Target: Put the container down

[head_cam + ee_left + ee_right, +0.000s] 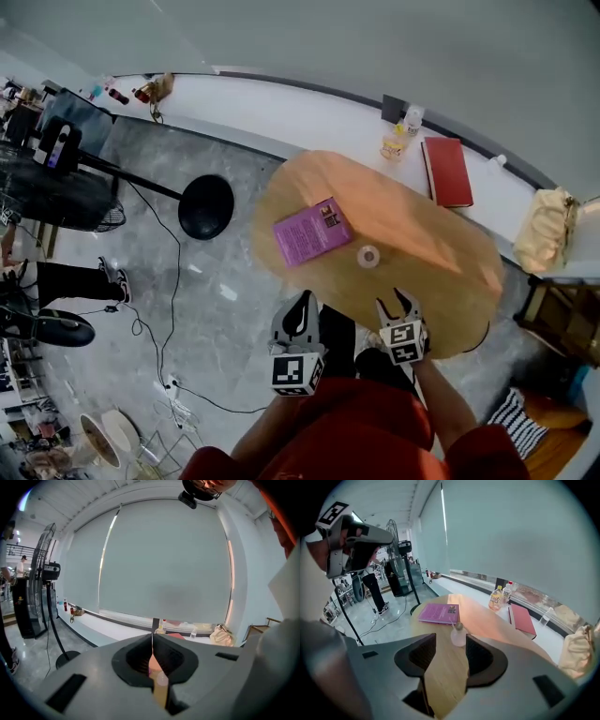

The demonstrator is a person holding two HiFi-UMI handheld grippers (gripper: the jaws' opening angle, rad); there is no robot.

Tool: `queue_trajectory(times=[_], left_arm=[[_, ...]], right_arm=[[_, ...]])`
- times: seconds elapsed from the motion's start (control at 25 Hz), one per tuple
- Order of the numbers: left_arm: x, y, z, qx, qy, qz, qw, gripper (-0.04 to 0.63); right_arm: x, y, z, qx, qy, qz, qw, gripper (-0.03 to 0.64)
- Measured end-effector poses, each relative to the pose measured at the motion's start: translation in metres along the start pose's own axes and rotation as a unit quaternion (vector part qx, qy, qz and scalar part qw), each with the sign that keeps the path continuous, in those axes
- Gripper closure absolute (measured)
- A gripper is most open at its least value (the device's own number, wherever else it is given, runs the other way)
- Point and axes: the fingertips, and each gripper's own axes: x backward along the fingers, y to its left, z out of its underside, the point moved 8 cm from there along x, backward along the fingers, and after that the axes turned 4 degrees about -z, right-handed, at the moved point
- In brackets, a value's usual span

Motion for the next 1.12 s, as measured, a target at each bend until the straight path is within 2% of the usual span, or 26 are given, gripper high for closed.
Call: queue_trajectory(times=[0.2,0.4,0.56,0.72,0.92,1.12], left_arm=[[0.018,-0.020,-0.008,-0.011,-0.011,0.011,0.9998,0.586],[0.037,-0.034,-0.015,-0.022,-0.024,0.004,0.9994,0.586],[0.054,-0.040,-0.023,-0.030,-0.041,-0.002,0.9987,0.586],[0.064,-0.044,-0.036,-0.046,-0.065,-0.005,0.9968,0.586],[0.080,-0.052,-0.068,-0.074,-0.110,0.005,0.9912,0.586],[0.095,-0.063,-0.103,-0.107,-0.170,0.005,0.9795,0.586]], right_arm=[[0.051,0.000,-0.006,-0.013,-0.040,0.022,0.999,0.422],[0.099,-0.002,-0.024,-0.027,-0.083,0.041,0.995,0.422],[0.137,-0.003,-0.045,-0.033,-0.128,0.052,0.990,0.428],[0.170,-0.007,-0.071,-0.018,-0.169,0.073,0.983,0.428],[0.219,-0.010,-0.105,-0.005,-0.246,0.107,0.963,0.428],[0.268,-0.013,-0.137,0.029,-0.308,0.144,0.940,0.428]])
